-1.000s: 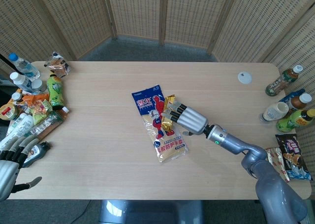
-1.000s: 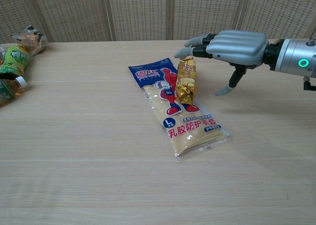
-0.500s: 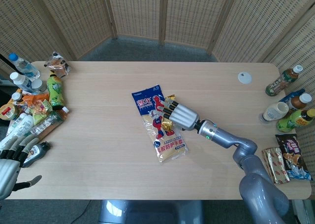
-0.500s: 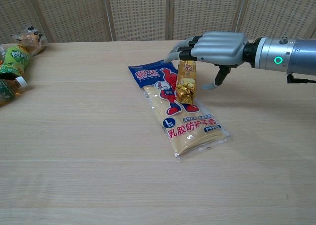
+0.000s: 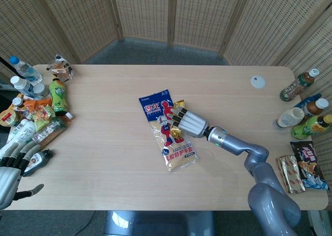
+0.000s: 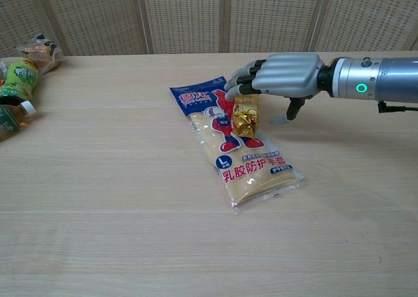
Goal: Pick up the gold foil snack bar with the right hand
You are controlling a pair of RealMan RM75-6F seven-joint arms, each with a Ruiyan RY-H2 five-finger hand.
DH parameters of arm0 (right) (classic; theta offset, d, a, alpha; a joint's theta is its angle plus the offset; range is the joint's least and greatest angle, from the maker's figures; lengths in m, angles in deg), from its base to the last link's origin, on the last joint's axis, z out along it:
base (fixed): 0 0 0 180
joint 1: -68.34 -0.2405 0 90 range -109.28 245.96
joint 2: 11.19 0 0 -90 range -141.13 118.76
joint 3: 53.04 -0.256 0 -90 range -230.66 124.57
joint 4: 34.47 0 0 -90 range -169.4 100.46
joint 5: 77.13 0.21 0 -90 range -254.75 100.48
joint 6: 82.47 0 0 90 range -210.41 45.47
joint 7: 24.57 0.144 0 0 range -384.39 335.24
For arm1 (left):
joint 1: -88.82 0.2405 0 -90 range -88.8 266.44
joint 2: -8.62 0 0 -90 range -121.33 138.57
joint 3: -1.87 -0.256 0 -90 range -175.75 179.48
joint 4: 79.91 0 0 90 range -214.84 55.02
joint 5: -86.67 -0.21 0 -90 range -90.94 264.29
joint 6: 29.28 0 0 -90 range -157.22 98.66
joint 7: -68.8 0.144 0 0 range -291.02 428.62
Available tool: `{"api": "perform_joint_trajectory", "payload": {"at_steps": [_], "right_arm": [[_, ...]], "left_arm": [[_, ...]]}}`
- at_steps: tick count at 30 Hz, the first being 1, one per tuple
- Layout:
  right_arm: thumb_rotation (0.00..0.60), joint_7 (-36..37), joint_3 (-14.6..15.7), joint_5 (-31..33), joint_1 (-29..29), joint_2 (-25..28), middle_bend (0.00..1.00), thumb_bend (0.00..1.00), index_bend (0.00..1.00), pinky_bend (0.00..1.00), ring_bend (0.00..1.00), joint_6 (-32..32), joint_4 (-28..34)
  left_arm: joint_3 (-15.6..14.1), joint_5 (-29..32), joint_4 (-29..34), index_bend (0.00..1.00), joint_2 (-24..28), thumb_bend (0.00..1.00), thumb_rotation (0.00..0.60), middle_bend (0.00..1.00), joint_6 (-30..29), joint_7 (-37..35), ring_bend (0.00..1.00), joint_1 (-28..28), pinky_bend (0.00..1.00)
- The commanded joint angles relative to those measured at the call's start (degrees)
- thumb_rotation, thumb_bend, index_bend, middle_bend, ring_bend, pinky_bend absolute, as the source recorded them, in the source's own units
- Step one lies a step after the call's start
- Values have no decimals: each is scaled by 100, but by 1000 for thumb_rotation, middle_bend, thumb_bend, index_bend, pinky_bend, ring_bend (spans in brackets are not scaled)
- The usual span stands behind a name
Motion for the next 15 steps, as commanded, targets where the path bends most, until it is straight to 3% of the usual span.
{"api": "perform_joint_trajectory", "payload": {"at_steps": [1,3,8,11,13,15], "right_arm": [[600,-70,41,22,-9,-43,0,354,140,0,0,-46,-7],[600,-119,75,18,-19,-60,0,356,178,0,0,-65,-17],[600,-88,151,36,-13,-68,40,360,383,0,0,-152,-9],[600,20,170,67,23,-63,322,374,508,56,44,-126,-1],[600,62,182,87,57,-60,420,389,556,120,116,-101,-16],[600,129,185,110,83,-53,454,397,575,160,156,-77,-3]], "left_arm": [[-2,-4,2,95,0,0,600,0,-7,1,0,2,0],[-6,-11,7,95,3,0,600,0,-12,-2,0,3,0],[-10,-24,11,95,18,0,600,0,-36,-18,0,10,0],[-13,-19,5,95,19,0,600,0,-30,-24,0,8,0],[-14,-22,3,94,14,0,600,0,-26,-22,0,5,0],[-15,-20,3,95,9,0,600,0,-23,-16,0,3,0]]}}
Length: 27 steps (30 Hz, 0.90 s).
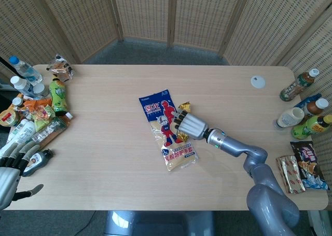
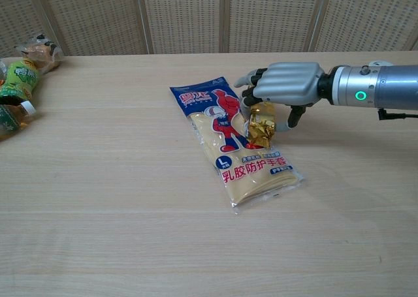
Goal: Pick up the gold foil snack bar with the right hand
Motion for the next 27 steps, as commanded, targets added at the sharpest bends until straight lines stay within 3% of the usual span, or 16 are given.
{"api": "perform_joint_trajectory", "payload": {"at_steps": [1,8,18,27], "right_arm": [[600,105,4,42,39,17,470,400,582,182,177,72,14],[600,299,-162,275,110,101,541,396,615,287,270,306,60],[600,78,-462,587,61,448,545,372,629,293,278,878,193],[600,-210,-773,776,-213,1047,545,370,629,293,277,1561,898]], "left_arm": [[-4,-1,1,96,-7,0,600,0,6,11,0,-1,0],[-20,-25,9,96,-21,0,600,0,-3,32,0,6,0],[-66,-112,23,96,-17,0,600,0,11,25,0,-4,0],[-120,-255,66,96,63,0,600,0,-70,-72,0,15,0]]}}
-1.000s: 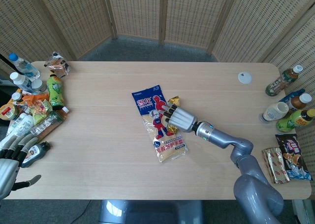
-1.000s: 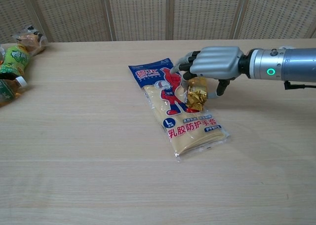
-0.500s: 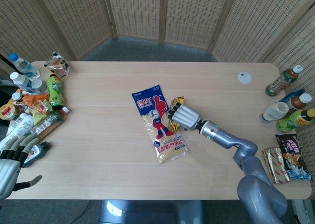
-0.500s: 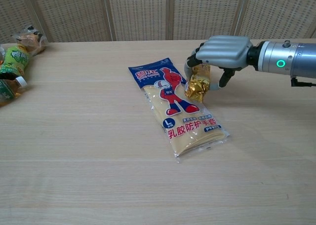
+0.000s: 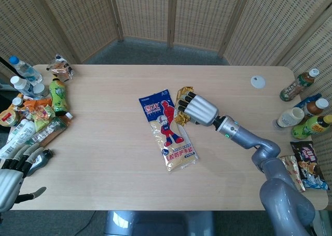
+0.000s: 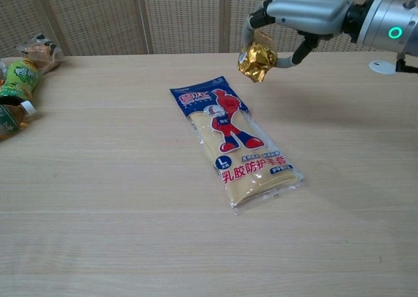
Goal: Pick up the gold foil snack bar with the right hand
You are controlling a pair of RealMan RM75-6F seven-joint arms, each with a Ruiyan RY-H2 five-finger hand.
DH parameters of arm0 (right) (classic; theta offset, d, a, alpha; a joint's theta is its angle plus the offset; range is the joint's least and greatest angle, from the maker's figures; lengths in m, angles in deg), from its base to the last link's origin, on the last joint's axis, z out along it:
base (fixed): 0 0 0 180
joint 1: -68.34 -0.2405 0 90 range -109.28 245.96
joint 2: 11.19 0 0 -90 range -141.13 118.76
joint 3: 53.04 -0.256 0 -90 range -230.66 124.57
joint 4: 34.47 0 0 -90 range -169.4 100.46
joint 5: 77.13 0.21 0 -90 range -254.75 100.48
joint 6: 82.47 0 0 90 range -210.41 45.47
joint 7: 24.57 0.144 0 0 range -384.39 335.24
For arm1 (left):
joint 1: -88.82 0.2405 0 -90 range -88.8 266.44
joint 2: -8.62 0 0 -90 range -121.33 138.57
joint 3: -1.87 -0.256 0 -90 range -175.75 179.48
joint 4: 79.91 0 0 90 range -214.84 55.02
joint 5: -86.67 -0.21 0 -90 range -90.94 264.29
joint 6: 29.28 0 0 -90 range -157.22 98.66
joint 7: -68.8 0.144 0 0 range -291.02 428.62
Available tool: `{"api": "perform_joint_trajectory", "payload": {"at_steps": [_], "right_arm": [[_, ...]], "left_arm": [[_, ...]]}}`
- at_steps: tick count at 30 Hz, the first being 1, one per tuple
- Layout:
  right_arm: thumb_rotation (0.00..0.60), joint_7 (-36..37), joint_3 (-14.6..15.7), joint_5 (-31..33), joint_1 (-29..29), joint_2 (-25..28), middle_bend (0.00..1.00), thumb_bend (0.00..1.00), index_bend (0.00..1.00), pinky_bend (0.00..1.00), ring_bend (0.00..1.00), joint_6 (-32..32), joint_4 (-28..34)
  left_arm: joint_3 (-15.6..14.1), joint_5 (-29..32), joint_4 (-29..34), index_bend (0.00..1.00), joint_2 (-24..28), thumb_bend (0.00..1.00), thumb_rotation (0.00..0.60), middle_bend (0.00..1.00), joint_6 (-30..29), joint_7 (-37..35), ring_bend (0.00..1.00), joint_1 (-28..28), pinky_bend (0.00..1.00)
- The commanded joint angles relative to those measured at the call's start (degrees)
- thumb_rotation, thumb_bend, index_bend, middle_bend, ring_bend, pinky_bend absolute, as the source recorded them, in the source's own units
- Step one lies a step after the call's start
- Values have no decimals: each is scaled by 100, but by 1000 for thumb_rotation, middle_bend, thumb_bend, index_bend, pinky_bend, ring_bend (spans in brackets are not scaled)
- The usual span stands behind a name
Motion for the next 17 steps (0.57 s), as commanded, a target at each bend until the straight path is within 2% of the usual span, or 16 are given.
{"api": "perform_joint_trajectory", "payload": {"at_steps": [1,9,13,17], "right_arm": [[600,-240,-167,78,-167,328,545,370,630,293,278,292,444],[600,-980,-497,134,-471,1229,546,368,632,292,277,563,2007],[600,-1408,-700,188,-554,1746,546,365,633,293,277,539,2988],[600,-1718,-858,267,-558,2107,547,365,633,293,278,433,3701]], "left_arm": [[-16,-45,14,95,26,0,600,0,-27,-30,0,6,0],[-57,-173,43,96,105,0,600,0,-132,-147,0,32,0],[-79,-211,45,96,110,0,600,0,-130,-146,0,37,0],[-102,-261,54,95,100,0,600,0,-132,-111,0,44,0]]}}
